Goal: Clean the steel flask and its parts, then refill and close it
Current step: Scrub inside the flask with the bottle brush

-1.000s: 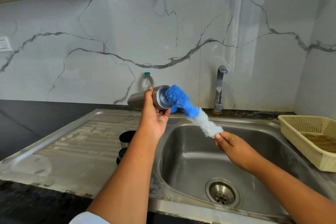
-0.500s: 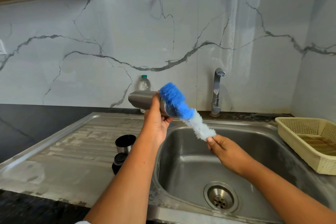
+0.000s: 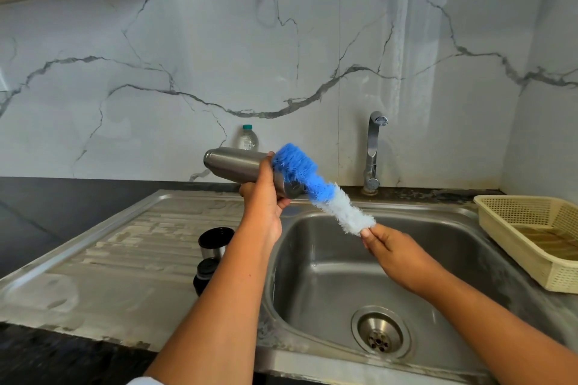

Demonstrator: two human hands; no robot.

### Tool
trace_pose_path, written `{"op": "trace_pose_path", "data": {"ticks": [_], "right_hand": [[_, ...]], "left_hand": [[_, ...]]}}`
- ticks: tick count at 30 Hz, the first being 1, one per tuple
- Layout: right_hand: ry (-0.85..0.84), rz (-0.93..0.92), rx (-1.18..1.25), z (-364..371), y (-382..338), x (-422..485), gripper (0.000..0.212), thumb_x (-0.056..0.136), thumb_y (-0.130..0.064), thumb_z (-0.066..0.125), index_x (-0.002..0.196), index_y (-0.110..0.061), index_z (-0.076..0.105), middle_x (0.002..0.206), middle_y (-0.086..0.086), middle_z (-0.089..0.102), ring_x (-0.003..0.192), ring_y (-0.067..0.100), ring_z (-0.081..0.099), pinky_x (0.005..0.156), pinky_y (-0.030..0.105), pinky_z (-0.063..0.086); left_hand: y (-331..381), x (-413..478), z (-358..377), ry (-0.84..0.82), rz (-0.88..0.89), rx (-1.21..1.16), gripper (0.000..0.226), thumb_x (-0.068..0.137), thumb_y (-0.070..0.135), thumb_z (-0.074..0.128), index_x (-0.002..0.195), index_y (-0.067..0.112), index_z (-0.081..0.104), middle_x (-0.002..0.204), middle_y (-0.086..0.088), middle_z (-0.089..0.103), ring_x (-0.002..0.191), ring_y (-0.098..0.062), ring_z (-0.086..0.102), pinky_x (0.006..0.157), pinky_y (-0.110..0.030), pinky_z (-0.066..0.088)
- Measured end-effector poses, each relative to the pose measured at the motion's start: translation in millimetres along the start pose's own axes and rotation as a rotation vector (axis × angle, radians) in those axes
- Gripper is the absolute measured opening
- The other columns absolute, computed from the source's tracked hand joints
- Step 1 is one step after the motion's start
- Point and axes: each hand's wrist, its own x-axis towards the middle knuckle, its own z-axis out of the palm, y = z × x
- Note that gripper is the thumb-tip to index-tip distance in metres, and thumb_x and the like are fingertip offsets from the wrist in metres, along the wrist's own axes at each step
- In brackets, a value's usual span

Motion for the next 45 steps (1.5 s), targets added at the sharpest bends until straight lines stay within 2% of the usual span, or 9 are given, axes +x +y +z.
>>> {"op": "trace_pose_path", "data": {"ticks": [4, 10, 18, 23, 30, 33, 38, 41, 45], "right_hand": [[0.006, 0.015, -0.048, -6.6, 4.8, 0.3, 0.029, 0.107, -0.045, 0.037, 0.084, -0.039, 0.054, 0.077, -0.007, 0.062, 0.072, 0.010, 0.057, 0.070, 0.030, 0.047], [0.022, 0.030, -0.059, -1.5, 3.6, 3.1, 0.036, 0.106, -0.048, 0.036, 0.094, -0.025, 0.061, 0.086, 0.000, 0.067, 0.083, 0.021, 0.064, 0.081, 0.039, 0.053], [0.128, 0.048, 0.026, -7.8, -3.2, 0.6, 0.034, 0.106, -0.045, 0.039, 0.093, -0.023, 0.062, 0.085, 0.000, 0.066, 0.080, 0.018, 0.062, 0.074, 0.034, 0.051], [-0.049, 0.055, 0.068, 0.9, -4.4, -4.9, 0.032, 0.107, -0.044, 0.039, 0.078, -0.038, 0.052, 0.066, -0.022, 0.059, 0.066, -0.001, 0.051, 0.069, 0.023, 0.041], [-0.072, 0.023, 0.069, 3.3, -13.1, -0.3, 0.028, 0.108, -0.041, 0.036, 0.082, -0.049, 0.043, 0.062, -0.046, 0.048, 0.065, -0.017, 0.048, 0.069, 0.012, 0.034], [-0.074, 0.052, 0.058, -3.0, -4.2, -2.8, 0.027, 0.108, -0.042, 0.037, 0.085, -0.046, 0.051, 0.071, -0.034, 0.058, 0.072, -0.008, 0.051, 0.072, 0.012, 0.037], [-0.066, -0.014, 0.081, 5.4, -12.2, -1.1, 0.038, 0.105, -0.050, 0.035, 0.138, -0.042, 0.053, 0.120, -0.022, 0.063, 0.113, 0.003, 0.058, 0.099, 0.024, 0.041], [-0.069, 0.019, 0.044, -3.8, -6.8, -3.7, 0.041, 0.106, -0.048, 0.035, 0.142, -0.037, 0.052, 0.114, -0.025, 0.058, 0.115, 0.005, 0.055, 0.099, 0.023, 0.038], [-0.039, 0.032, 0.003, -7.8, -3.2, -4.2, 0.045, 0.107, -0.046, 0.035, 0.149, -0.035, 0.046, 0.131, -0.018, 0.054, 0.122, 0.004, 0.049, 0.103, 0.022, 0.035]], "left_hand": [[4.9, 2.9, -0.7, 0.075, 0.017, 0.025, 0.073, 0.082, 0.043, 0.083, 0.134, 0.014, 0.042, 0.120, -0.006, 0.069, 0.104, -0.021, 0.072, 0.083, -0.040, 0.063], [4.5, -0.9, 1.5, 0.089, 0.020, -0.002, 0.071, 0.083, 0.040, 0.083, 0.133, 0.015, 0.039, 0.120, -0.006, 0.068, 0.103, -0.019, 0.072, 0.080, -0.036, 0.062], [17.1, -9.2, -0.6, -0.002, -0.078, -0.182, 0.060, 0.085, 0.041, 0.080, 0.132, 0.012, 0.056, 0.116, -0.012, 0.074, 0.099, -0.022, 0.075, 0.066, -0.029, 0.061], [21.0, -15.8, 2.9, -0.099, -0.163, -0.298, 0.051, 0.090, 0.046, 0.072, 0.126, 0.010, 0.063, 0.114, -0.014, 0.073, 0.103, -0.023, 0.072, 0.070, -0.031, 0.062], [16.0, -18.6, 10.0, -0.152, -0.167, -0.316, 0.045, 0.092, 0.050, 0.068, 0.115, 0.011, 0.068, 0.106, -0.012, 0.072, 0.096, -0.023, 0.069, 0.065, -0.029, 0.060], [20.6, -17.2, 6.2, -0.124, -0.140, -0.352, 0.043, 0.092, 0.049, 0.067, 0.111, 0.011, 0.068, 0.109, -0.013, 0.071, 0.102, -0.024, 0.068, 0.085, -0.031, 0.058], [12.4, -20.8, 10.5, -0.184, -0.155, -0.295, 0.045, 0.094, 0.052, 0.066, 0.115, 0.012, 0.069, 0.118, -0.013, 0.072, 0.110, -0.027, 0.069, 0.093, -0.039, 0.060], [17.1, -19.0, 9.0, -0.153, -0.159, -0.334, 0.046, 0.092, 0.051, 0.067, 0.115, 0.010, 0.068, 0.119, -0.014, 0.072, 0.108, -0.026, 0.069, 0.084, -0.034, 0.062], [18.9, -17.9, 4.4, -0.143, -0.159, -0.359, 0.049, 0.092, 0.051, 0.068, 0.117, 0.010, 0.067, 0.116, -0.016, 0.074, 0.101, -0.025, 0.073, 0.082, -0.034, 0.062]]}}
